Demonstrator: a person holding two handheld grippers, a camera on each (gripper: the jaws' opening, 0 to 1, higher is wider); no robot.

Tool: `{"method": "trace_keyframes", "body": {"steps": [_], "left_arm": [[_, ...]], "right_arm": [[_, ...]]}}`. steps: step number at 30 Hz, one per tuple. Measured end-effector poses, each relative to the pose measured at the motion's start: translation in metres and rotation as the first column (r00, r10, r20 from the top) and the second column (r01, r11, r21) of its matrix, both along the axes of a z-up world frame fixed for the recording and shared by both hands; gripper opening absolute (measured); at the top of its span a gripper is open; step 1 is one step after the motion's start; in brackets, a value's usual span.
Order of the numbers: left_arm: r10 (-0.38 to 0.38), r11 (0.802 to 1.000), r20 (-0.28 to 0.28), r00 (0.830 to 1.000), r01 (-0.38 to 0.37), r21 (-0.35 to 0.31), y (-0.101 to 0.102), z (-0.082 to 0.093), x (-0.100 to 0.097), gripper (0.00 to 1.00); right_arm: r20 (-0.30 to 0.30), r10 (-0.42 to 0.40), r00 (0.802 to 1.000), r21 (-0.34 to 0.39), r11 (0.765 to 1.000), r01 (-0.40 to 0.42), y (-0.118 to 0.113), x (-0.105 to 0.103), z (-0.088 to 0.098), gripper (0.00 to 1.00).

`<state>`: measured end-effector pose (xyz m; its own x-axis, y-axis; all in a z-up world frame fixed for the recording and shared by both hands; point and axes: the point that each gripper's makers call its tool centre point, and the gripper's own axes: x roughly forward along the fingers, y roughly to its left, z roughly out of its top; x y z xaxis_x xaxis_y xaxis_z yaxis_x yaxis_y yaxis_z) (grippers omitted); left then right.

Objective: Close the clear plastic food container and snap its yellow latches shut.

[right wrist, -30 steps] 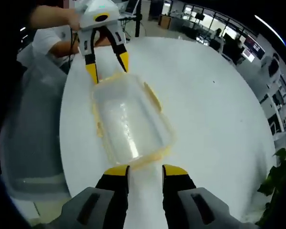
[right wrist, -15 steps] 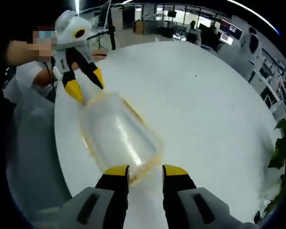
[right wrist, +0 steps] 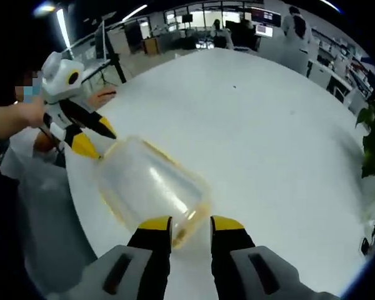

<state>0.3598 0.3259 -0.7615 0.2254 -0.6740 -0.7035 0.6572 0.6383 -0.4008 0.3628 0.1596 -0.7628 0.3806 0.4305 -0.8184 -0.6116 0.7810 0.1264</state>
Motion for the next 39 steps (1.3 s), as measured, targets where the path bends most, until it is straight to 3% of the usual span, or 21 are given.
{"method": "trace_keyframes", "body": {"steps": [6,12,22,39], "left_arm": [[0.062,0.998,-0.077,0.995,-0.062,-0.003,0.001,-0.007,-0.006,0.38],[0.085,0.996,-0.108,0.990,-0.089,-0.030,-0.006,-0.009,-0.010,0.36],[0.088,0.996,-0.118,0.989,-0.089,-0.006,-0.008,-0.015,-0.011,0.32],[0.101,0.995,-0.140,0.985,-0.099,0.017,-0.009,-0.016,-0.010,0.29]], "right_arm": [[-0.009,-0.021,1.000,0.046,0.999,0.021,0.007,-0.002,-0.001,0.23],[-0.038,-0.061,0.997,0.088,0.994,0.064,0.007,-0.002,-0.005,0.22],[-0.081,-0.103,0.991,0.135,0.984,0.114,0.007,-0.002,-0.006,0.23],[-0.105,-0.123,0.987,0.132,0.982,0.136,0.008,-0.002,-0.008,0.21]]}}
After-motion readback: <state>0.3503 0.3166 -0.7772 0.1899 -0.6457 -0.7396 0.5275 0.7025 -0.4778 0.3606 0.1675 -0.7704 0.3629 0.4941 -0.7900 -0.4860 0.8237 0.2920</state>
